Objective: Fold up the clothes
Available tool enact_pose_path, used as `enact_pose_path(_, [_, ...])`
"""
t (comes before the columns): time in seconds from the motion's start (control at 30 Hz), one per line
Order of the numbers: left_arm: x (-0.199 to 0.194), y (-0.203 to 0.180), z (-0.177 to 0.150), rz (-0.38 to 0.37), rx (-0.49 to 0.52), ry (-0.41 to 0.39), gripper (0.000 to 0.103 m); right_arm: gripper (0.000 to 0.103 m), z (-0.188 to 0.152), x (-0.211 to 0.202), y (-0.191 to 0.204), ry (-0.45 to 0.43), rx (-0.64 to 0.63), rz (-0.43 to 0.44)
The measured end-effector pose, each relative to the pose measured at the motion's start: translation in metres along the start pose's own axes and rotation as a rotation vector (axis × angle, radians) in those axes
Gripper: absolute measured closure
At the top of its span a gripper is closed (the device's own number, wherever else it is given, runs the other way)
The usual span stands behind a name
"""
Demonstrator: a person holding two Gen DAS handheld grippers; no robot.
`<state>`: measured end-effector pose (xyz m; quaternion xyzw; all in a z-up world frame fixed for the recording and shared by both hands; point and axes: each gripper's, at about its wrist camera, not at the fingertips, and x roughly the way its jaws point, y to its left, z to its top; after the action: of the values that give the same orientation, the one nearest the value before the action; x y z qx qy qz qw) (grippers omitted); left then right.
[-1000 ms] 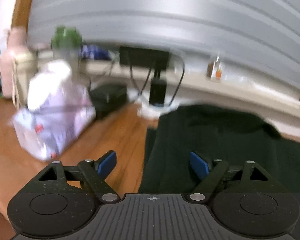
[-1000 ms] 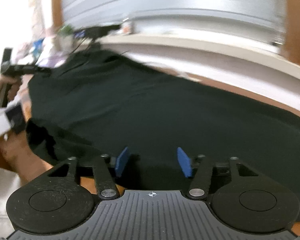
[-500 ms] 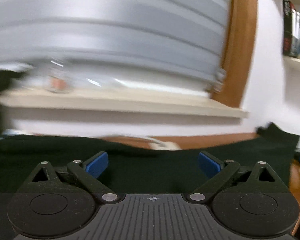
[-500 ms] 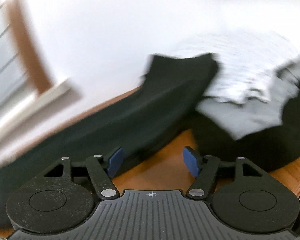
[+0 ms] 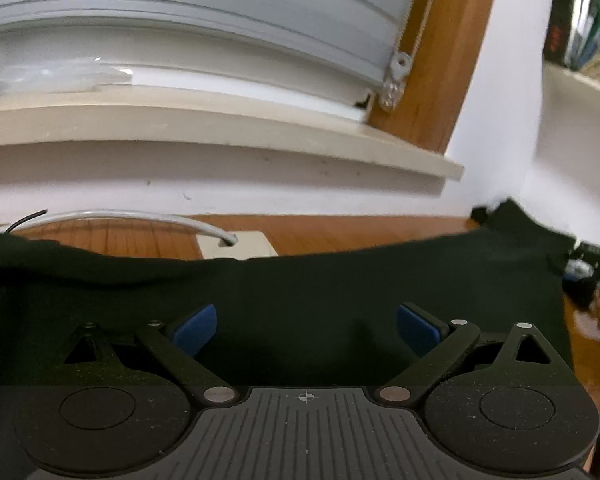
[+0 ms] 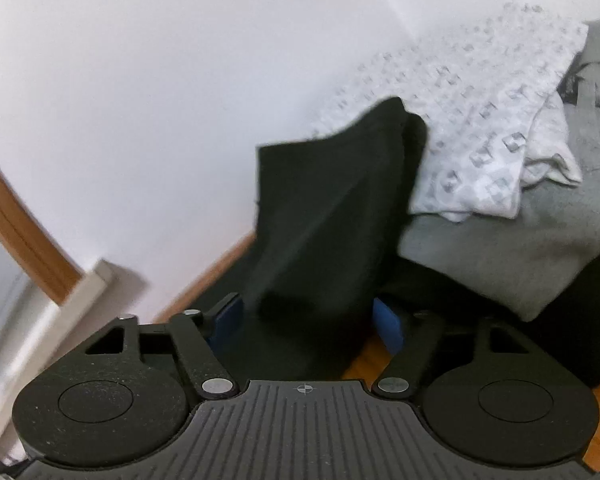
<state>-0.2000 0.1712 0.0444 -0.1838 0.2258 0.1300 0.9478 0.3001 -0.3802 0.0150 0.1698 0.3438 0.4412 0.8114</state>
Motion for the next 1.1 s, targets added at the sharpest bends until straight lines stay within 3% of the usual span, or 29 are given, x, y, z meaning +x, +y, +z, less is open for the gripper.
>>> enact_pose_path(0.17, [-0.001, 0.004, 0.002, 0.000, -0.047, 0.000, 0.005, 0.044, 0.000, 0.009, -0.002, 0.001, 0.007, -0.121])
enact_pose_path(0.37, [-0.002, 0.005, 0.003, -0.004, -0.054, 0.001, 0.004, 0.039, -0.001, 0.021, 0.009, -0.038, -0.051, -0.169])
enact_pose_path(0.47, [-0.002, 0.005, 0.003, -0.003, -0.055, 0.000, 0.003, 0.056, -0.012, 0.020, 0.034, -0.077, -0.190, -0.161])
enact_pose_path(0.53, [-0.001, 0.005, 0.003, -0.004, -0.056, 0.003, 0.003, 0.054, -0.017, 0.017, 0.049, -0.102, -0.277, -0.143])
enact_pose_path(0.77, [-0.001, 0.006, 0.002, -0.004, -0.059, 0.003, 0.003, 0.040, 0.009, 0.037, 0.017, -0.051, -0.089, -0.231])
enact_pose_path(0.93, [-0.001, 0.007, 0.001, -0.011, -0.065, 0.005, 0.002, 0.039, 0.012, 0.035, 0.012, -0.045, -0.043, -0.227])
enact_pose_path(1.0, [-0.001, 0.007, 0.001, -0.014, -0.070, 0.002, 0.002, 0.057, 0.004, 0.036, 0.028, -0.083, -0.130, -0.239])
enact_pose_path(1.1, [-0.001, 0.008, 0.001, -0.018, -0.075, 0.004, 0.002, 0.065, -0.017, 0.038, 0.061, -0.115, -0.378, -0.256])
